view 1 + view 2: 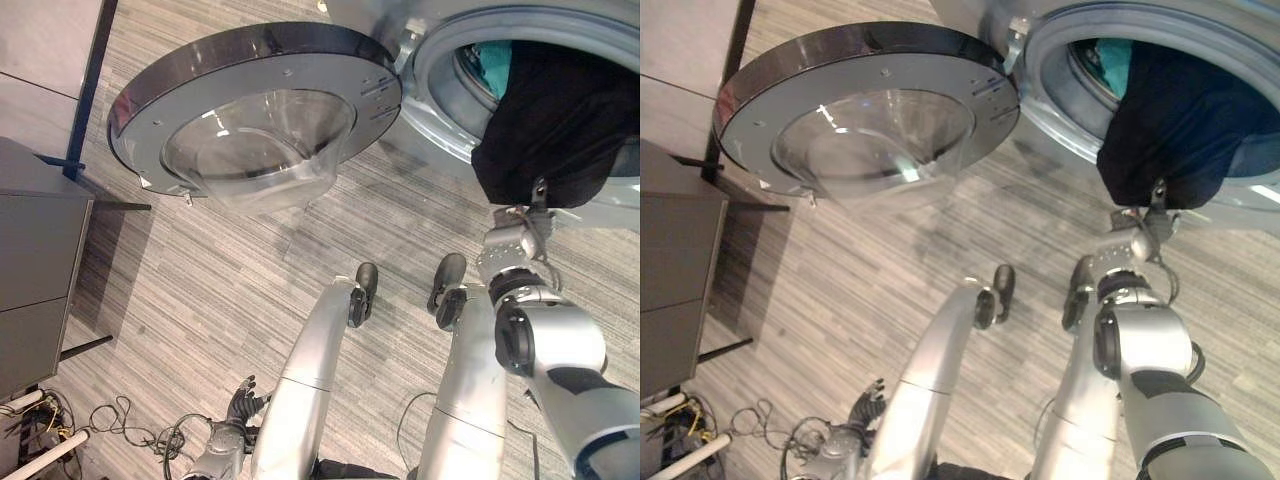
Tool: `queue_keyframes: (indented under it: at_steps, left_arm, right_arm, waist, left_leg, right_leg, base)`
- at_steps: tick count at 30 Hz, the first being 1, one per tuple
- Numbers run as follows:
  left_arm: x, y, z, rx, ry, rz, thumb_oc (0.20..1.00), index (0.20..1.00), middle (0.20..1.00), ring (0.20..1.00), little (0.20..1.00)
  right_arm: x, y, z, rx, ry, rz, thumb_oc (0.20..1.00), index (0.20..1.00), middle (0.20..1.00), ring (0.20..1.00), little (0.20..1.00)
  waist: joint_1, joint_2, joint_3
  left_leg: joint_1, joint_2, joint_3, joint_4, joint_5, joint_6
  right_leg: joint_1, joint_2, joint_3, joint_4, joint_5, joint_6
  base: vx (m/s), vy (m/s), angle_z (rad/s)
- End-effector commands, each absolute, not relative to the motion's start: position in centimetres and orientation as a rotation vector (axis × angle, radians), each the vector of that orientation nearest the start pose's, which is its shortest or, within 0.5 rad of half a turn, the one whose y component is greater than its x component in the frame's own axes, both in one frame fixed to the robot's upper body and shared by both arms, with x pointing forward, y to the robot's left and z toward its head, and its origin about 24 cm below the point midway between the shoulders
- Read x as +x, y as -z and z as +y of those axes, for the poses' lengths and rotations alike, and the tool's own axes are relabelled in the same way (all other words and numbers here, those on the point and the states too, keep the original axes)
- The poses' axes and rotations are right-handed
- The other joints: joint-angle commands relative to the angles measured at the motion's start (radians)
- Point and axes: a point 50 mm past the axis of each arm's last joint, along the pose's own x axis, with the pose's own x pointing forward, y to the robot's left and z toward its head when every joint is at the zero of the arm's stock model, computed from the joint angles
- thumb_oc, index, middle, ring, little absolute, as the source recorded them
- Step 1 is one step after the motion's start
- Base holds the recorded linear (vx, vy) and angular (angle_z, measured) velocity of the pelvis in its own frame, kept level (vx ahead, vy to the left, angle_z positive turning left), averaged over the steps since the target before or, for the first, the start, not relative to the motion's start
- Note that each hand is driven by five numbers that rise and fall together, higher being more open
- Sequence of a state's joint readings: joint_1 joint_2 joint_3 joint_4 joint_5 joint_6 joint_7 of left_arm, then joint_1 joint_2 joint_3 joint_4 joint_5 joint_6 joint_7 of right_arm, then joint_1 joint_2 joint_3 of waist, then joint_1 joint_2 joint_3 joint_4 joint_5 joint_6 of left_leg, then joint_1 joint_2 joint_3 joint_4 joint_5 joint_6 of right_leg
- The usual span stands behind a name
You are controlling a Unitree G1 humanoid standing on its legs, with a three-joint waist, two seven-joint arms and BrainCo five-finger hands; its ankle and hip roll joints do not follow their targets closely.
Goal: Grab the laundry basket,head to the washer,open it,put in the laundry and shut it.
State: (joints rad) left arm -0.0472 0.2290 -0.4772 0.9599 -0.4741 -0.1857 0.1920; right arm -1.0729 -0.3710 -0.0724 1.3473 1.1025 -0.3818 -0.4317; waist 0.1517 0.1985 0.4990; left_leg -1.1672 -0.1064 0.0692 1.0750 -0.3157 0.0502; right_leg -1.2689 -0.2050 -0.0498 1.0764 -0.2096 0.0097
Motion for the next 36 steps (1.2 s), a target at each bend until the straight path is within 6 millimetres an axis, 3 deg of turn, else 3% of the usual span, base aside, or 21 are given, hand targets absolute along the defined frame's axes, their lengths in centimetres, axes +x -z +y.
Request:
queue_keyframes:
  at_steps: [1,6,15,19,21,22,23,24,25,27,29,30,31,33,35,36]
  left_arm:
    - [13.4,14.4,16.6,0.063,-0.054,0.887,1.0,1.0,1.0,1.0,1.0]
    - [12.8,14.6,17.1,0.075,-0.064,0.905,1.0,1.0,1.0,1.0,1.0]
    - [13.1,14.5,18.0,0.086,-0.091,0.893,1.0,1.0,1.0,1.0,1.0]
    - [13.2,14.4,18.6,0.089,-0.097,0.877,1.0,1.0,1.0,1.0,1.0]
    - [13.5,14.1,18.7,0.073,-0.096,0.849,1.0,1.0,1.0,1.0,1.0]
    - [13.6,14.0,18.7,0.072,-0.094,0.848,1.0,1.0,1.0,1.0,1.0]
    - [13.6,13.8,18.6,0.058,-0.086,0.824,1.0,1.0,1.0,1.0,1.0]
    - [13.4,13.8,18.7,0.06,-0.085,0.825,1.0,1.0,1.0,1.0,1.0]
    - [13.3,13.8,18.8,0.062,-0.081,0.826,1.0,1.0,1.0,1.0,1.0]
    - [12.9,13.8,19.3,0.082,-0.091,0.83,1.0,1.0,1.0,1.0,1.0]
    - [12.7,14.0,18.9,0.088,-0.085,0.841,1.0,1.0,1.0,1.0,1.0]
    - [12.8,14.0,18.8,0.087,-0.086,0.838,1.0,1.0,1.0,1.0,1.0]
    - [12.9,14.0,18.7,0.08,-0.09,0.832,1.0,1.0,1.0,1.0,1.0]
    - [13.7,13.7,18.1,0.034,-0.08,0.809,1.0,1.0,1.0,1.0,1.0]
    - [13.8,13.6,17.9,0.025,-0.072,0.8,1.0,1.0,1.0,1.0,1.0]
    - [13.8,13.6,17.5,0.011,-0.056,0.804,1.0,1.0,1.0,1.0,1.0]
  right_arm:
    - [39.3,-15.8,-27.6,0.779,0.79,-0.157,0.2,0.2,0.2,0.2,0.2]
    - [39.8,-17.1,-26.8,0.753,0.734,-0.187,0.2,0.2,0.2,0.2,0.2]
    - [40.2,-21.4,-27.0,0.702,0.688,-0.318,0.2,0.2,0.2,0.2,0.2]
    - [40.0,-26.2,-26.9,0.659,0.641,-0.471,0.2,0.2,0.2,0.2,0.2]
    - [39.2,-30.0,-27.0,0.663,0.615,-0.606,0.2,0.2,0.2,0.2,0.2]
    - [39.2,-30.1,-26.9,0.661,0.618,-0.608,0.2,0.2,0.2,0.2,0.2]
    - [37.2,-35.3,-27.0,0.67,0.561,-0.828,0.2,0.2,0.2,0.2,0.2]
    - [36.3,-37.0,-26.7,0.655,0.545,-0.912,0.2,0.2,0.2,0.2,0.2]
    - [35.7,-37.6,-27.0,0.604,0.571,-0.944,0.2,0.2,0.2,0.2,0.2]
    - [34.9,-38.8,-27.3,0.323,0.649,-0.976,0.2,0.2,0.2,0.2,0.2]
    - [35.7,-36.9,-28.8,0.334,0.722,-0.872,0.2,0.2,0.2,0.2,0.2]
    - [36.1,-35.5,-29.7,0.326,0.772,-0.798,0.558,0.558,0.558,0.558,0.558]
    - [36.4,-35.1,-30.1,0.329,0.766,-0.761,1.0,1.0,1.0,1.0,1.0]
    - [37.0,-31.9,-32.8,0.292,0.805,-0.563,1.0,1.0,1.0,1.0,1.0]
    - [36.6,-31.5,-34.0,0.272,0.858,-0.523,1.0,1.0,1.0,1.0,1.0]
    - [36.2,-30.2,-35.4,0.265,0.911,-0.455,1.0,1.0,1.0,1.0,1.0]
  waist:
    - [-0.008,0.076,0.021]
    - [-0.004,0.066,0.021]
    - [0.015,0.064,0.016]
    - [0.029,0.057,-0.012]
    - [0.04,0.06,-0.024]
    - [0.04,0.061,-0.023]
    - [0.054,0.066,-0.036]
    - [0.056,0.07,-0.041]
    - [0.055,0.073,-0.044]
    - [0.054,0.079,-0.044]
    - [0.05,0.091,-0.041]
    - [0.048,0.098,-0.038]
    - [0.048,0.102,-0.037]
    - [0.049,0.119,-0.027]
    - [0.052,0.132,-0.022]
    - [0.05,0.154,-0.018]
  left_leg:
    - [0.105,-0.022,-0.018,-0.015,-0.067,-0.027]
    - [0.13,-0.023,-0.026,-0.068,-0.041,-0.028]
    - [0.267,-0.035,-0.071,-0.318,0.08,-0.036]
    - [0.344,-0.044,-0.087,-0.486,0.153,-0.048]
    - [0.36,-0.048,-0.097,-0.541,0.178,-0.05]
    - [0.364,-0.048,-0.098,-0.548,0.183,-0.05]
    - [0.369,-0.058,-0.104,-0.584,0.203,-0.052]
    - [0.372,-0.062,-0.108,-0.603,0.213,-0.053]
    - [0.374,-0.068,-0.111,-0.615,0.22,-0.053]
    - [0.362,-0.073,-0.109,-0.615,0.226,-0.052]
    - [0.346,-0.078,-0.099,-0.612,0.227,-0.047]
    - [0.34,-0.08,-0.096,-0.612,0.227,-0.046]
    - [0.335,-0.081,-0.093,-0.609,0.227,-0.045]
    - [0.314,-0.087,-0.083,-0.6,0.23,-0.041]
    - [0.305,-0.091,-0.082,-0.599,0.235,-0.041]
    - [0.299,-0.097,-0.08,-0.604,0.246,-0.044]
  right_leg:
    - [0.154,-0.006,0.015,-0.028,-0.102,0.071]
    - [0.182,-0.009,0.007,-0.075,-0.085,0.071]
    - [0.317,-0.022,-0.014,-0.283,0.008,0.088]
    - [0.396,-0.023,-0.032,-0.439,0.063,0.1]
    - [0.406,-0.026,-0.031,-0.477,0.08,0.104]
    - [0.409,-0.027,-0.032,-0.483,0.084,0.105]
    - [0.41,-0.04,-0.031,-0.503,0.094,0.11]
    - [0.408,-0.045,-0.03,-0.509,0.098,0.111]
    - [0.403,-0.05,-0.026,-0.511,0.101,0.112]
    - [0.386,-0.057,-0.015,-0.503,0.106,0.11]
    - [0.356,-0.059,0.004,-0.492,0.111,0.11]
    - [0.349,-0.06,0.011,-0.49,0.111,0.11]
    - [0.341,-0.061,0.017,-0.485,0.111,0.11]
    - [0.317,-0.062,0.043,-0.472,0.115,0.111]
    - [0.3,-0.065,0.052,-0.46,0.116,0.112]
    - [0.289,-0.072,0.059,-0.452,0.113,0.111]
  base:
    - [0.0,-0.035,0.02]
    - [-0.01,-0.015,0.03]
    - [0.0,0.002,0.02]
    - [0.03,0.008,0.13]
    - [0.01,0.02,0.1]
    - [0.0,0.03,0.1]
    - [-0.01,0.04,0.09]
    - [0.0,0.06,0.08]
    - [-0.01,0.062,0.16]
    - [-0.02,0.073,0.15]
    - [-0.01,0.083,0.02]
    - [-0.01,0.058,0.02]
    - [-0.01,0.067,-0.04]
    - [-0.04,0.08,-0.1]
    - [-0.04,0.042,-0.14]
    - [-0.04,0.009,-0.11]
